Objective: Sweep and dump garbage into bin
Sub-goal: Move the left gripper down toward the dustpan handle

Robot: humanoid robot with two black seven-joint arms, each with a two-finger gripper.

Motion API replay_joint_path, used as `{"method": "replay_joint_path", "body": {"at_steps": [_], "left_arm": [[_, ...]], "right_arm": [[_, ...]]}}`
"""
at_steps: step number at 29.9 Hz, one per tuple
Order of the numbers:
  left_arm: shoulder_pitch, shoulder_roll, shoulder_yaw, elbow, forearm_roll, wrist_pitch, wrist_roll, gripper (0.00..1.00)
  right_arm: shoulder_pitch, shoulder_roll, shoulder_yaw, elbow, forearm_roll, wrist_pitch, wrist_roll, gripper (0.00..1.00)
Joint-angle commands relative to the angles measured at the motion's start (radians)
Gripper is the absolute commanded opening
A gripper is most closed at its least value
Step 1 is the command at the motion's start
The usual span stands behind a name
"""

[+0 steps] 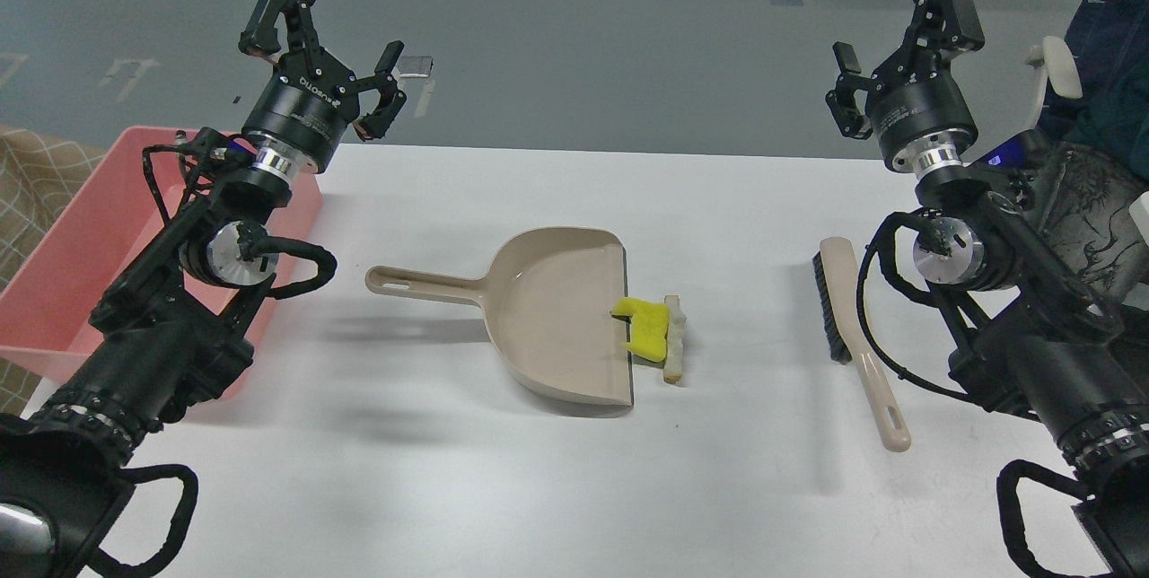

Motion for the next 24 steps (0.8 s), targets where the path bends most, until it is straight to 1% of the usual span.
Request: {"method": "replay_joint_path", "body": {"at_steps": [1,4,7,13,19,24], "left_arm": [[-0.001,-0.01,0.003,0.005,0.001,0.001,-0.004,0.99],[-0.003,-0.013,0.003,0.005,0.001,0.001,-0.009,0.99],[-0.003,-0.013,0.005,-0.001,0.005,-0.002,0.0,0.99],[-0.004,-0.01,0.071,-0.008,0.003,0.003,0.002,0.98],[-0.003,-0.001,0.069,-0.007,0.0,0.0,-0.001,0.98],[-0.009,-0.003,0.068,0.007,0.0,0.013,-0.007,0.98]], "right_arm": [[-0.003,0.001,0.002,-0.004,0.001,-0.002,0.0,1.0],[-0.001,0.001,0.001,-0.003,-0.001,-0.001,-0.002,1.0],[-0.003,0.004,-0.001,-0.001,-0.001,0.004,0.0,1.0],[-0.015,0.007,-0.002,0.012,0.001,0.019,0.0,1.0],[-0.026,0.002,-0.004,0.011,-0.001,0.022,-0.002,1.0],[-0.032,-0.001,-0.004,0.016,-0.001,0.024,0.001,1.0]]}}
